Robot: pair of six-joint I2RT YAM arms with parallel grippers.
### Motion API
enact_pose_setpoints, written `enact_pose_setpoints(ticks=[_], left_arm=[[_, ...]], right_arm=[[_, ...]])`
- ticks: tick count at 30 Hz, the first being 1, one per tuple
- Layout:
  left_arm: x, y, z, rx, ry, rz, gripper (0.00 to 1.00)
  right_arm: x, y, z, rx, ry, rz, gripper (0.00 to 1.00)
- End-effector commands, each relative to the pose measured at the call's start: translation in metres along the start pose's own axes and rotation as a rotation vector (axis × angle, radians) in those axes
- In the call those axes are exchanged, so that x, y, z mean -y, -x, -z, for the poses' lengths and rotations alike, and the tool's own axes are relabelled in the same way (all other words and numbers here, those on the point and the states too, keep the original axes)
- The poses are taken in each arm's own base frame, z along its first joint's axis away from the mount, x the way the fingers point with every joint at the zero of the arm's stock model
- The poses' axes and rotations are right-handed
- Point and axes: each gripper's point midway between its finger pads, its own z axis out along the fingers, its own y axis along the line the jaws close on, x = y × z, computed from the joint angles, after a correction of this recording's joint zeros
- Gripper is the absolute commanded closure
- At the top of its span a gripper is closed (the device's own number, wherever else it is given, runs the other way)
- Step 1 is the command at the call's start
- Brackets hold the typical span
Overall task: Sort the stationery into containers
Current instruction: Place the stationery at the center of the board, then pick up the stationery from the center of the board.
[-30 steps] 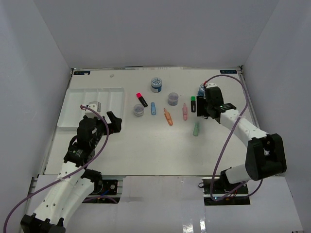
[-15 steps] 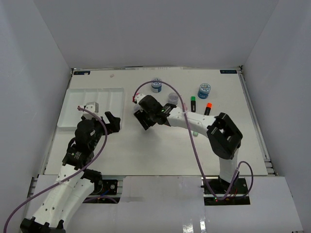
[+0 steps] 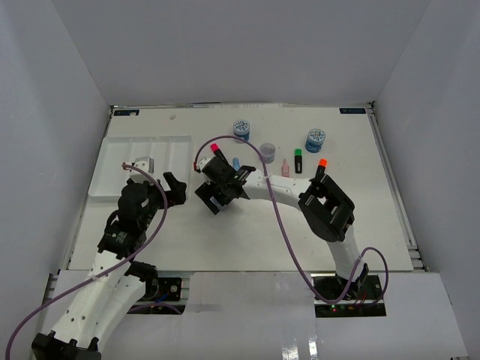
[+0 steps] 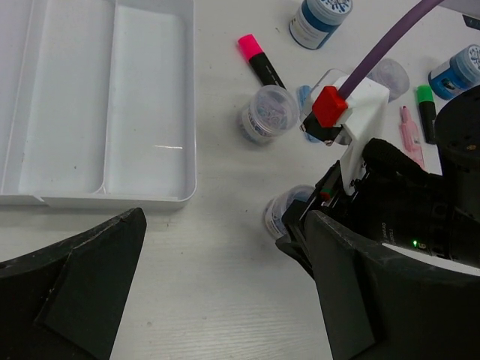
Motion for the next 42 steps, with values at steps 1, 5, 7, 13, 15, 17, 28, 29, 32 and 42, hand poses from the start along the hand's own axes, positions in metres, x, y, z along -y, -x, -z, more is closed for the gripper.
enact_pose_setpoints(ticks=[1, 5, 7, 13, 15, 17, 28, 29, 32, 42], left_arm=[[0.010, 0.005, 0.003, -0.015, -0.040, 0.000, 0.02], [0.019, 0.016, 0.008, -0.054, -0.055, -0.005, 0.02], [0.027, 0.025, 0.008, -0.073, -0.068, 0.010, 0.02], [0.042, 0.001, -0.012, -0.259, -0.104, 0.034, 0.02], [0.045, -0.012, -0.022, -0.331, -0.110, 0.044, 0.02], [0.053, -0.019, -0.026, -0.378, -0.139, 0.072, 0.02], [0.100, -0.067, -0.064, -0.503, -0.130, 0.018, 0.02], [0.093, -0.076, -0.073, -0.509, -0.066, 0.005, 0.02], [0.097, -0.092, -0.079, -0.530, -0.032, -0.024, 0.02], [0.078, -0.128, -0.096, -0.572, 0.120, -0.068, 0.02]], right_arm=[[-0.002, 0.015, 0.015, 0.028, 0.019, 0.000, 0.05], [0.014, 0.028, 0.058, 0.100, -0.047, 0.008, 0.10], [0.027, 0.015, 0.069, 0.092, -0.099, 0.012, 0.10], [0.084, -0.017, 0.135, 0.155, -0.242, -0.061, 0.10], [0.099, -0.038, 0.156, 0.177, -0.272, -0.115, 0.10], [0.121, -0.058, 0.177, 0.211, -0.305, -0.186, 0.10], [0.177, -0.113, 0.252, 0.410, -0.503, -0.394, 0.10], [0.177, -0.115, 0.253, 0.416, -0.506, -0.397, 0.10], [0.177, -0.121, 0.254, 0.423, -0.508, -0.413, 0.10], [0.176, -0.131, 0.250, 0.425, -0.507, -0.421, 0.10]])
